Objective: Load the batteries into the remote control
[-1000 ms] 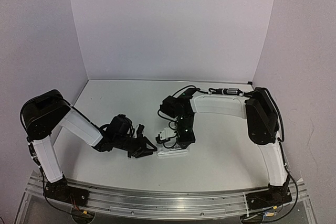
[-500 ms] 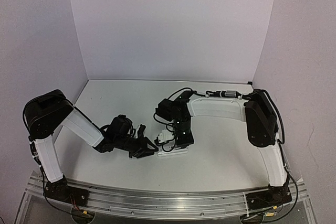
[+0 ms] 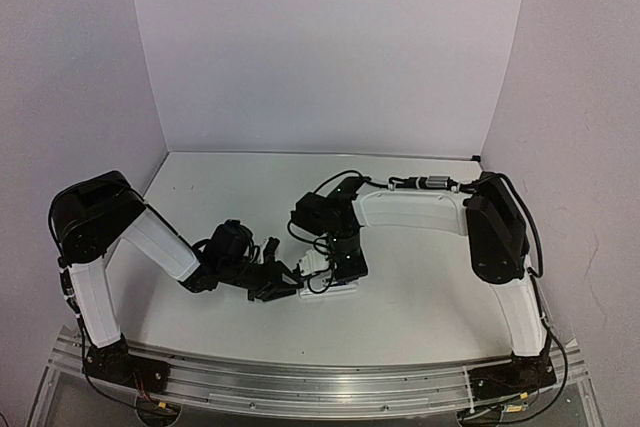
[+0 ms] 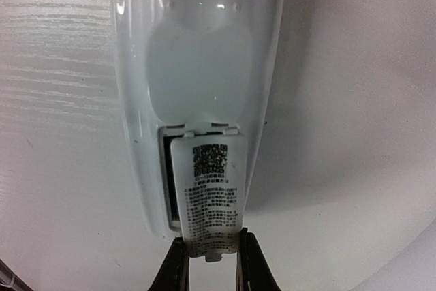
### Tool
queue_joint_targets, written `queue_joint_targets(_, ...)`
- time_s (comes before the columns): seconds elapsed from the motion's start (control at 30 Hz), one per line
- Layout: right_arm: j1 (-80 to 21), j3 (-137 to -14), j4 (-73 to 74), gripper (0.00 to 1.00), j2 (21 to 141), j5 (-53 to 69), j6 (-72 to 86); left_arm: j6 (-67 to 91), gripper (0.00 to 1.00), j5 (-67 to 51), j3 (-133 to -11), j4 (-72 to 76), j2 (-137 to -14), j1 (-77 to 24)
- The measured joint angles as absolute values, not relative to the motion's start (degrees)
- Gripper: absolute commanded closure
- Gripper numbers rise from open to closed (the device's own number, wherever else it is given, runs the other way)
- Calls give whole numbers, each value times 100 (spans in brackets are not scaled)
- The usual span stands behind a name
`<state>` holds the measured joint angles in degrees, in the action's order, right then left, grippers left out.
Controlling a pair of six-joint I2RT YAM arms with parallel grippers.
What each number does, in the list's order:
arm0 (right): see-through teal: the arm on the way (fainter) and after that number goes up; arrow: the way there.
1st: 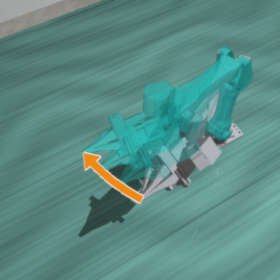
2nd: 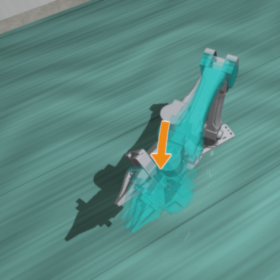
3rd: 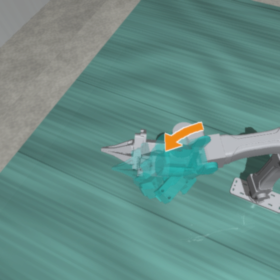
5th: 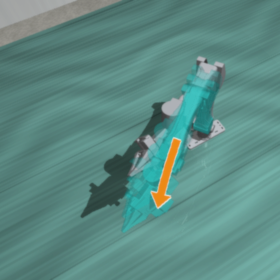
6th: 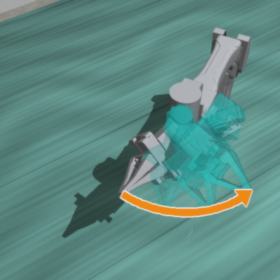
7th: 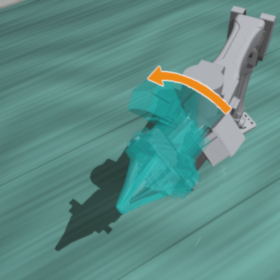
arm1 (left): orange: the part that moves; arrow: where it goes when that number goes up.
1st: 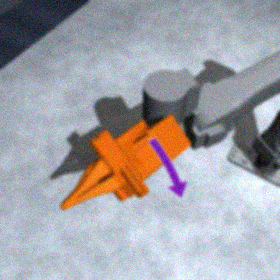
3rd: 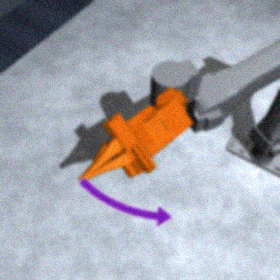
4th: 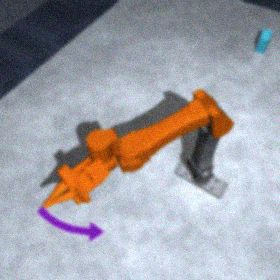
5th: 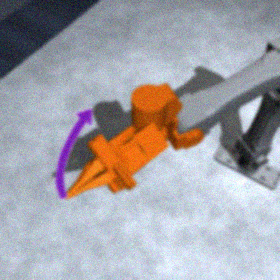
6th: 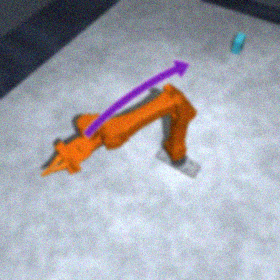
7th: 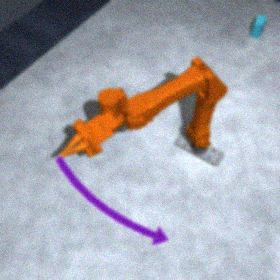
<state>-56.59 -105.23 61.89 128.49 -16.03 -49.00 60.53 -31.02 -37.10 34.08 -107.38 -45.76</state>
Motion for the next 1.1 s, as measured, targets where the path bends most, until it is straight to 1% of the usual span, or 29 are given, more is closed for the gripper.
queue_joint_targets(0.2, -5661, -10549, 6137, 100, 12849, -1781, -4899, 6055, 68, -3165, -3710, 3544, -10809, -4576)
queue_joint_targets(1.1, -5854, -10610, 6331, 100, 12849, -1809, -4800, 6055, 68, -3189, -3710, 3564, -10821, -4612)
